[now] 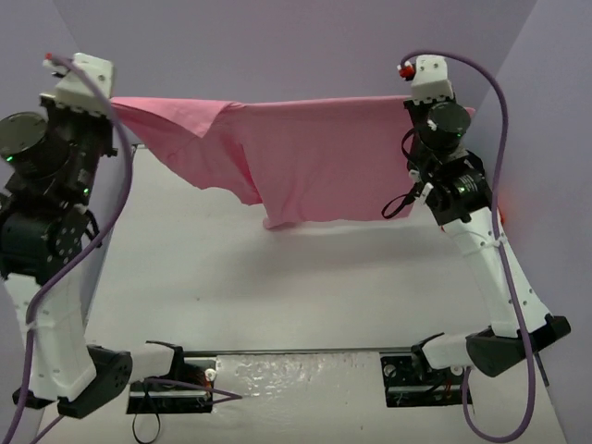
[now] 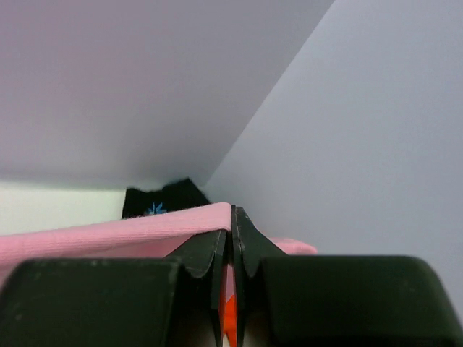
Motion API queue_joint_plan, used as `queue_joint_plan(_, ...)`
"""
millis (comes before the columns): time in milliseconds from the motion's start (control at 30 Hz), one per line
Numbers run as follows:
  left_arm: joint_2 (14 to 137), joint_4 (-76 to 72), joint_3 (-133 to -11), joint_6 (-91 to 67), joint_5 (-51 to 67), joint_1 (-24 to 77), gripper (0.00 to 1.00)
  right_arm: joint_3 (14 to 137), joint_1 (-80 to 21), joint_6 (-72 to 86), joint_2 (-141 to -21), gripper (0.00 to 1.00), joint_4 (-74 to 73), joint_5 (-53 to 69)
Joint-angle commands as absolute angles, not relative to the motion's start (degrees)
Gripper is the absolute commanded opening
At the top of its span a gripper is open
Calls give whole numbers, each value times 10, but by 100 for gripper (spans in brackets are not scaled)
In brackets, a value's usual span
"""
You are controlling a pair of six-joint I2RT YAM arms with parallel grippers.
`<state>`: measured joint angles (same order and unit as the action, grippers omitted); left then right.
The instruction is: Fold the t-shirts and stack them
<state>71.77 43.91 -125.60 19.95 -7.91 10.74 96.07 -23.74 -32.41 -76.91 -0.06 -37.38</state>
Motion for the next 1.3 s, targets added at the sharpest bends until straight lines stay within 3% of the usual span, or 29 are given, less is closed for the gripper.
queue_joint_plan(0,690,413,-1362,191,-91,83,0,1060,-219,-309,-723,0,3,-378)
queue_joint_plan(433,744,482,-1508,237,-64,97,0,1172,-193,-248,-734,0,-134,-295)
queue_joint_plan(733,907,519,-1503,311,-59,129,0,1074,-221,-298,-888,0,-113,-316)
queue_joint_plan(900,1070,487,-1482,327,-15,101,0,1049,-202,-336,-1015,0,-75,-299)
queue_joint_plan(1267,1310,383,-1476,365,-51,89,0,1145,-129,-335,-1289,0,-11,-276)
